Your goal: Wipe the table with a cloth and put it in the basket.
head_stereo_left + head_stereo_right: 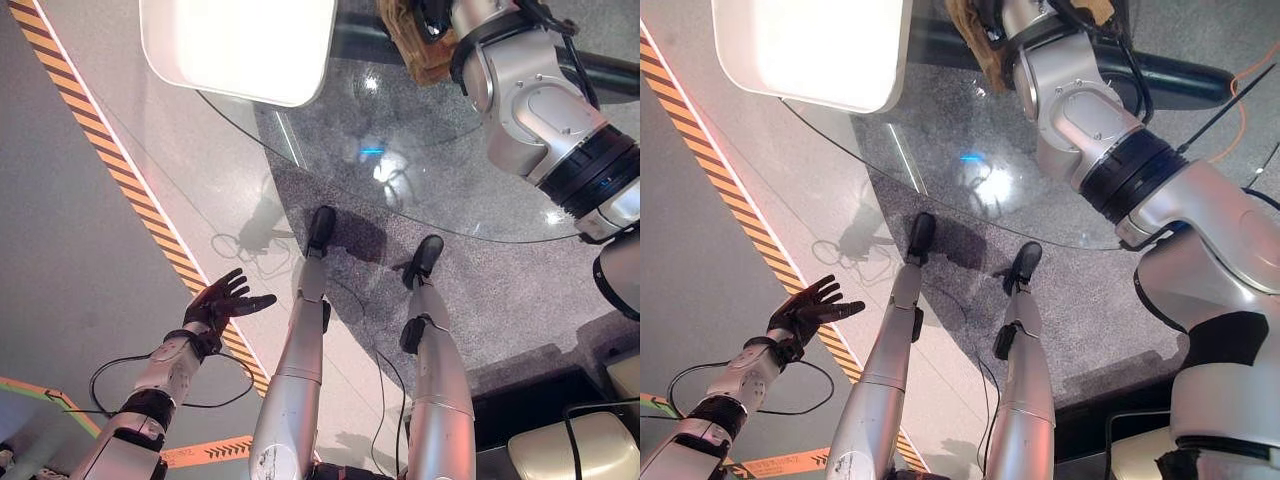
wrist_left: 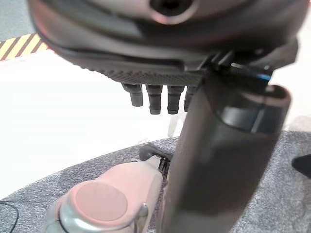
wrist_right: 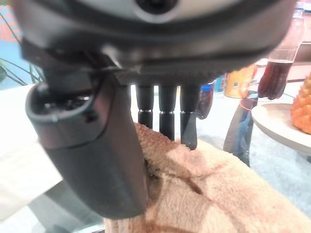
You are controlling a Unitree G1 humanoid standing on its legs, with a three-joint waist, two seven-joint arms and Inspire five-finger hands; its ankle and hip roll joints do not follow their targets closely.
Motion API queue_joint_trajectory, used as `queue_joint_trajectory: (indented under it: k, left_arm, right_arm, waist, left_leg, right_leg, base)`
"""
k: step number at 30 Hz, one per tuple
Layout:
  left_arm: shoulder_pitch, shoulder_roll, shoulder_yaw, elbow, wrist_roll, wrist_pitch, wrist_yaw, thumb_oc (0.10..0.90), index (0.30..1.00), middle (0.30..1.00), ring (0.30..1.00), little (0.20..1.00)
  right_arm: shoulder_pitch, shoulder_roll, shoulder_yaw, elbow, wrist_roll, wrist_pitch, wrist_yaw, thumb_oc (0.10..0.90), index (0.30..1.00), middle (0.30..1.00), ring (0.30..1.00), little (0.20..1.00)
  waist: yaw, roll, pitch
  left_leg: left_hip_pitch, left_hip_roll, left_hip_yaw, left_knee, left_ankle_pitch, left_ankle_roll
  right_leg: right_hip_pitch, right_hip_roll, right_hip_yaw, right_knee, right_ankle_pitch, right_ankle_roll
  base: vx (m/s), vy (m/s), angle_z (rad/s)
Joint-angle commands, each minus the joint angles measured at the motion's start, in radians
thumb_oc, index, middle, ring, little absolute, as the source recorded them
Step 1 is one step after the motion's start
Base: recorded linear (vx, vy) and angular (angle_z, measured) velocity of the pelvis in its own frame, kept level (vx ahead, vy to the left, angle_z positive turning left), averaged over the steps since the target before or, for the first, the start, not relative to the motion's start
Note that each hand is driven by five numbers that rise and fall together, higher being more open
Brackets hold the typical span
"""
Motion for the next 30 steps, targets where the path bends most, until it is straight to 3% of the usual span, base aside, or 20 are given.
queue_joint_trajectory:
  k: [1,4,5,6,12,16,21,26,30]
  left_arm:
    - [0.041,0.023,0.020,0.036,0.007,-0.056,0.032,0.800,0.900,0.900,0.900,0.900]
    - [0.051,0.019,0.032,-0.002,-0.058,-0.156,0.098,0.800,0.900,0.900,0.900,0.900]
    - [0.052,0.018,0.038,-0.015,-0.056,-0.177,0.117,0.800,0.900,0.900,0.900,0.900]
    - [0.042,0.024,0.048,-0.038,-0.064,-0.206,0.143,0.800,0.900,0.900,0.900,0.900]
    - [0.015,0.042,0.132,-0.146,-0.117,-0.333,0.297,0.800,0.900,0.900,0.900,0.900]
    - [-0.028,0.068,0.199,-0.188,-0.106,-0.378,0.403,0.800,0.900,0.900,0.900,0.900]
    - [-0.114,0.113,0.281,-0.191,-0.087,-0.388,0.570,0.800,0.900,0.900,0.900,0.900]
    - [-0.181,0.136,0.354,-0.239,-0.071,-0.481,0.705,0.800,0.900,0.900,0.900,0.900]
    - [-0.205,0.130,0.389,-0.362,0.029,-0.545,0.813,0.800,0.900,0.900,0.900,0.900]
  right_arm:
    - [-0.060,0.041,-0.021,-0.122,-0.048,0.007,-0.046,0.100,0.300,0.300,0.300,0.200]
    - [-0.016,0.044,-0.049,-0.041,0.077,0.046,-0.165,0.100,0.300,0.300,0.300,0.200]
    - [-0.004,0.042,-0.064,-0.014,0.102,0.039,-0.192,0.100,0.300,0.300,0.300,0.200]
    - [-0.002,0.030,-0.086,0.010,0.155,0.032,-0.237,0.100,0.300,0.300,0.300,0.200]
    - [0.128,-0.045,-0.247,0.019,0.297,-0.036,-0.389,0.100,0.300,0.300,0.300,0.200]
    - [0.220,-0.078,-0.352,-0.029,0.315,-0.074,-0.431,0.100,0.300,0.300,0.300,0.200]
    - [0.316,-0.108,-0.443,-0.116,0.319,-0.102,-0.456,0.100,0.300,0.300,0.300,0.200]
    - [0.405,-0.108,-0.523,-0.191,0.308,-0.124,-0.470,0.100,0.300,0.300,0.300,0.200]
    - [0.511,-0.111,-0.606,-0.267,0.300,-0.149,-0.489,0.100,0.300,0.300,0.300,0.200]
  waist:
    - [0.015,-0.006,-0.006]
    - [0.018,-0.004,-0.006]
    - [0.019,-0.004,-0.006]
    - [0.019,-0.003,-0.006]
    - [0.002,0.005,-0.006]
    - [-0.018,0.007,-0.006]
    - [-0.048,0.007,-0.006]
    - [-0.072,0.001,-0.006]
    - [-0.083,-0.013,-0.006]
  left_leg:
    - [0.004,-0.093,0.066,0.020,-0.047,0.124]
    - [0.048,-0.094,0.063,0.024,-0.085,0.118]
    - [0.053,-0.094,0.063,0.022,-0.086,0.118]
    - [0.027,-0.095,0.064,0.017,-0.051,0.120]
    - [0.042,-0.094,0.074,0.020,-0.055,0.119]
    - [0.059,-0.093,0.085,0.021,-0.061,0.119]
    - [0.079,-0.089,0.104,0.026,-0.068,0.117]
    - [0.084,-0.083,0.115,0.040,-0.076,0.113]
    - [0.084,-0.081,0.116,0.045,-0.082,0.114]
  right_leg:
    - [0.026,0.033,-0.067,0.036,-0.059,0.005]
    - [0.059,0.037,-0.052,0.051,-0.092,0.011]
    - [0.063,0.037,-0.052,0.051,-0.092,0.011]
    - [0.043,0.034,-0.064,0.040,-0.060,0.005]
    - [0.042,0.031,-0.052,0.061,-0.071,0.001]
    - [0.045,0.035,-0.038,0.074,-0.080,-0.002]
    - [0.049,0.038,-0.020,0.089,-0.094,-0.007]
    - [0.048,0.045,0.003,0.107,-0.110,-0.013]
    - [0.048,0.053,0.013,0.115,-0.113,-0.011]
  base:
    - [0.00,0.000,0.00]
    - [0.03,-0.022,0.01]
    - [-0.07,0.022,0.02]
    - [-0.07,0.027,0.04]
    - [-0.01,0.031,0.02]
    - [0.00,0.018,0.00]
    - [-0.01,0.057,-0.03]
    - [0.00,0.037,-0.08]
    - [0.00,0.000,0.00]
